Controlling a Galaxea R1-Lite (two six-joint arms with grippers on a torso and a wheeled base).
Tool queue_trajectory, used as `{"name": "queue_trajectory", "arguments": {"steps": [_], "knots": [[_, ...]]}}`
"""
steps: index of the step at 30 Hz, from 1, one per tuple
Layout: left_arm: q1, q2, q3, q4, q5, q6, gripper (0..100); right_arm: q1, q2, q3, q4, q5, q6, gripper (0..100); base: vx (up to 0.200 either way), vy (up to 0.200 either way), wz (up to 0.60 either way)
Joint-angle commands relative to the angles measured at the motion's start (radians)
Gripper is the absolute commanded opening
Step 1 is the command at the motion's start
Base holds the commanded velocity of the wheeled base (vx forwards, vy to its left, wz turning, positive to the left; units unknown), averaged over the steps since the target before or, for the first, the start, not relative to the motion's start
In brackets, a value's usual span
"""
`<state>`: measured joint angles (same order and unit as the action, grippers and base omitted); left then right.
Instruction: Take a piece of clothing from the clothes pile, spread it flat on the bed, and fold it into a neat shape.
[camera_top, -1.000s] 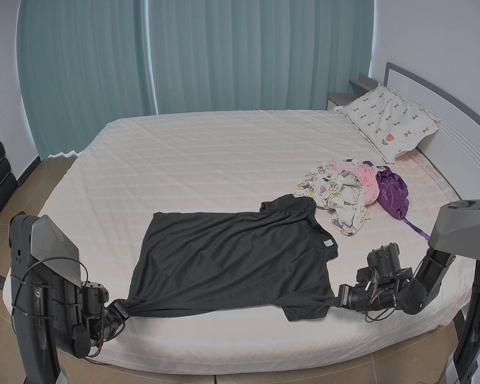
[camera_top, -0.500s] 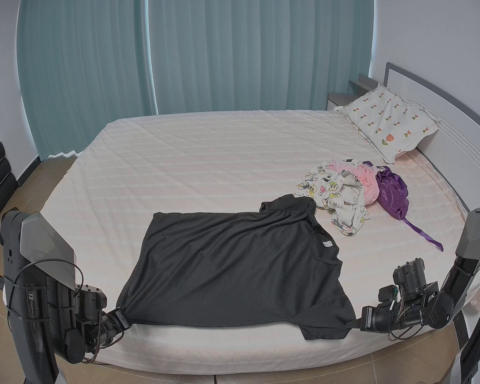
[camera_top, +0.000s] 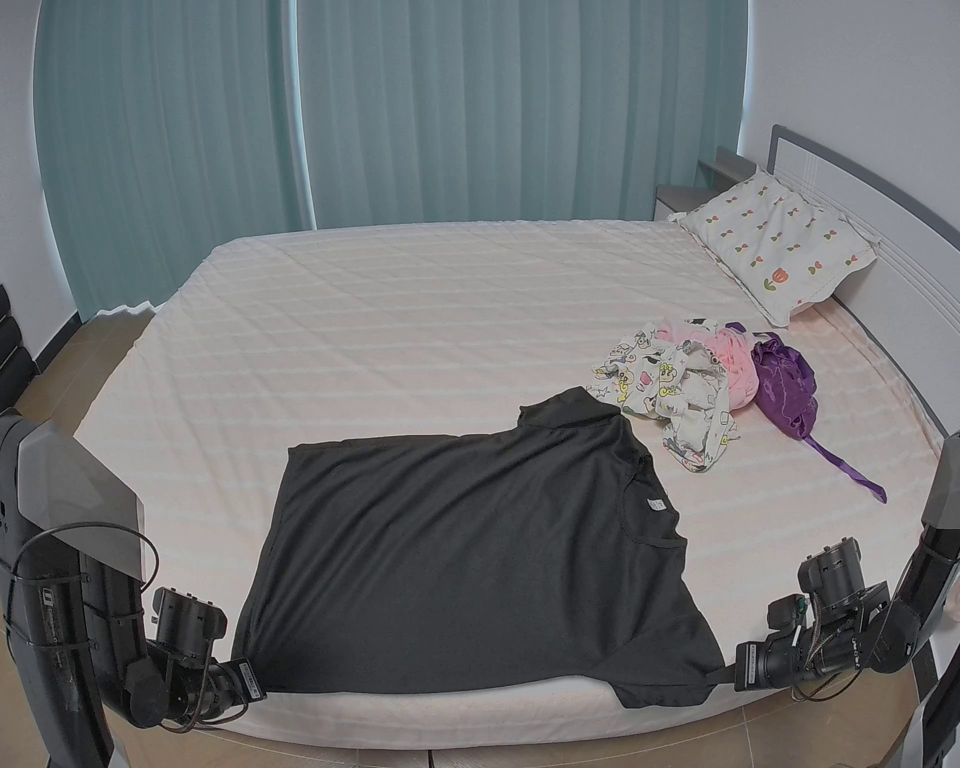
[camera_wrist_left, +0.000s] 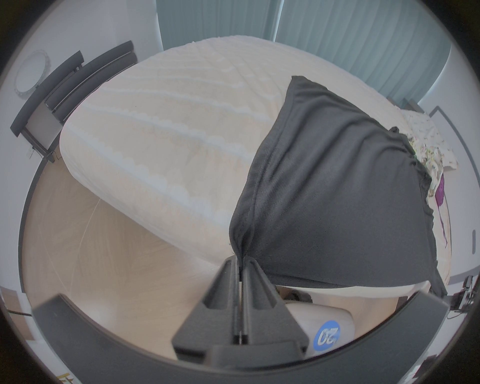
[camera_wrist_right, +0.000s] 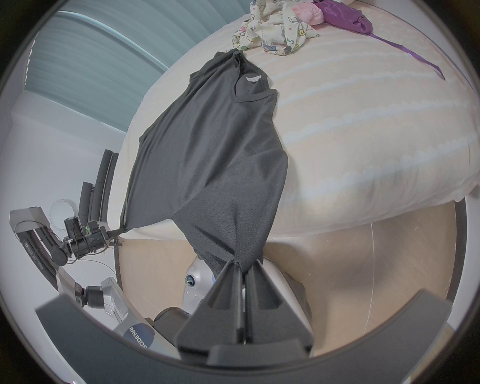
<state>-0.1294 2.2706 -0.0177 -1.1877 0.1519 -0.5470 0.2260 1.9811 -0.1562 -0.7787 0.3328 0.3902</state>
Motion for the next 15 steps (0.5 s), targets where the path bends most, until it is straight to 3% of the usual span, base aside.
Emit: {"name": "queue_trajectory", "arguments": {"steps": [1, 6, 7, 8, 9, 15], "knots": [[-0.030, 0.004, 0.016, 0.033, 0.000, -0.007, 0, 0.000, 0.002, 0.021, 0.001, -0.003, -0.011, 0, 0.000, 0.000, 0.00], [-0.053, 0.000, 0.016, 0.089, 0.001, -0.008, 0, 0.000, 0.007, 0.044, 0.001, -0.004, -0.025, 0, 0.000, 0.000, 0.00], [-0.053, -0.002, 0.016, 0.099, 0.001, -0.008, 0, 0.000, 0.010, 0.049, 0.001, -0.004, -0.031, 100, 0.000, 0.000, 0.00], [-0.055, -0.003, 0.016, 0.106, 0.000, -0.008, 0, 0.000, 0.015, 0.052, 0.001, -0.004, -0.034, 100, 0.000, 0.000, 0.00], [-0.056, -0.003, 0.016, 0.109, 0.000, -0.008, 100, 0.000, 0.019, 0.053, 0.001, -0.004, -0.036, 100, 0.000, 0.000, 0.00], [-0.055, -0.016, 0.016, 0.106, 0.001, -0.013, 100, -0.040, 0.019, 0.043, -0.011, -0.003, -0.036, 100, 0.000, 0.000, 0.00]]}}
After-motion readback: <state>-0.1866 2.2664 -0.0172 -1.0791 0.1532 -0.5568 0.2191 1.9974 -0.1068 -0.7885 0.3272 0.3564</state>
